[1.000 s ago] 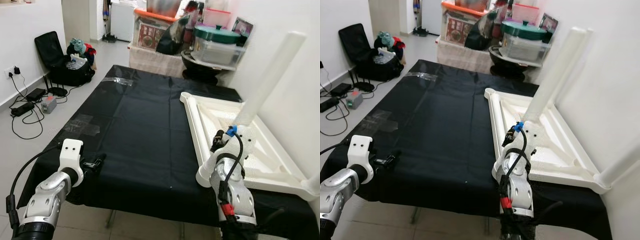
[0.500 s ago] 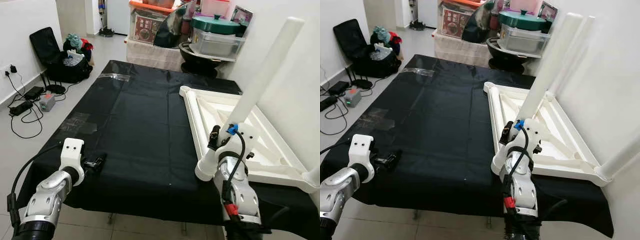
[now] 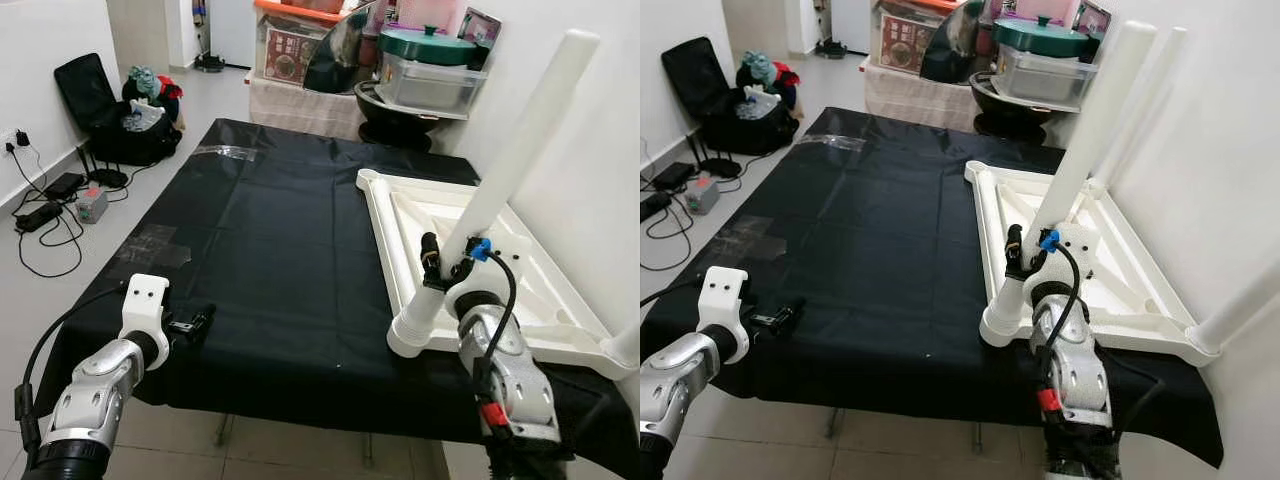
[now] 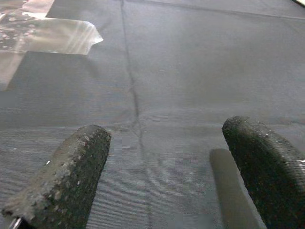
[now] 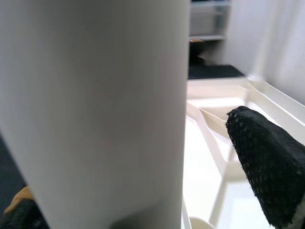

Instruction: Building children table

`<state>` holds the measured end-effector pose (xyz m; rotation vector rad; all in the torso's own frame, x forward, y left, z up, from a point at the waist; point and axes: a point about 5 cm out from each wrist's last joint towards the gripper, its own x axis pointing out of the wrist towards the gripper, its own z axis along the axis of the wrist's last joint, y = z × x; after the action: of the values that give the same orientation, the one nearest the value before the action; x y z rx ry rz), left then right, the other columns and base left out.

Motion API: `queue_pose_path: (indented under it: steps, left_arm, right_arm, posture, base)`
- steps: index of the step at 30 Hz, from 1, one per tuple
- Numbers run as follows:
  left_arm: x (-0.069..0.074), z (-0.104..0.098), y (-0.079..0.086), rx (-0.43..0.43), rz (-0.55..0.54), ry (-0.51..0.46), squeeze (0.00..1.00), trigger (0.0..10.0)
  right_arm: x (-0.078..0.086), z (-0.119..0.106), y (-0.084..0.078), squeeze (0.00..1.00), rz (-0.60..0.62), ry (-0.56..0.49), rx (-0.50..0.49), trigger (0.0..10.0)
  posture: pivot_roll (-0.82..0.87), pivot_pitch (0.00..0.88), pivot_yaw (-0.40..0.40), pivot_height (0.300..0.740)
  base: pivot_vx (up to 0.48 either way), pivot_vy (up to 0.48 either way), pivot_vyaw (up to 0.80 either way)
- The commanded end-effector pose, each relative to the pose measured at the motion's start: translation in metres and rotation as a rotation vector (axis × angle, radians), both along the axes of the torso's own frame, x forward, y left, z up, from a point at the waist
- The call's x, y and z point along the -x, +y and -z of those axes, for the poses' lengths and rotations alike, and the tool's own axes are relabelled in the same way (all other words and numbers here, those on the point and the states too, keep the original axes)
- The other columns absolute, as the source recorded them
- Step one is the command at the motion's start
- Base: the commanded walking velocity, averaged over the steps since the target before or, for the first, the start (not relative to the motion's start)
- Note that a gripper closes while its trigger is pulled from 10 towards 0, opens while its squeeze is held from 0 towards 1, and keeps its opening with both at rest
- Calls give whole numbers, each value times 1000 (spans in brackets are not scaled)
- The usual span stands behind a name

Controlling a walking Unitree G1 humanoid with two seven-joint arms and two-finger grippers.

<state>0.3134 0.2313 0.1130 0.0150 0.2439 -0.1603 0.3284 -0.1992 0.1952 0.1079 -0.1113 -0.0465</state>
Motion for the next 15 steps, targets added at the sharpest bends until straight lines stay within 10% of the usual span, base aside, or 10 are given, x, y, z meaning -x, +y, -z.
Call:
queue_pose_path:
  steps: [1,15]
  left_arm:
    - [-1,3,-2,-17,20,18,0,10000]
    - [1,2,-1,-22,28,17,0,10000]
  right_arm:
    - [-3,-9,-11,0,-33,-48,2,10000]
    - [-24,-19,-40,0,-334,-18,145,10000]
  posture:
    - [117,0,-136,740]
    - [137,0,-146,740]
  base:
    - [0,0,0]
    - [0,0,0]
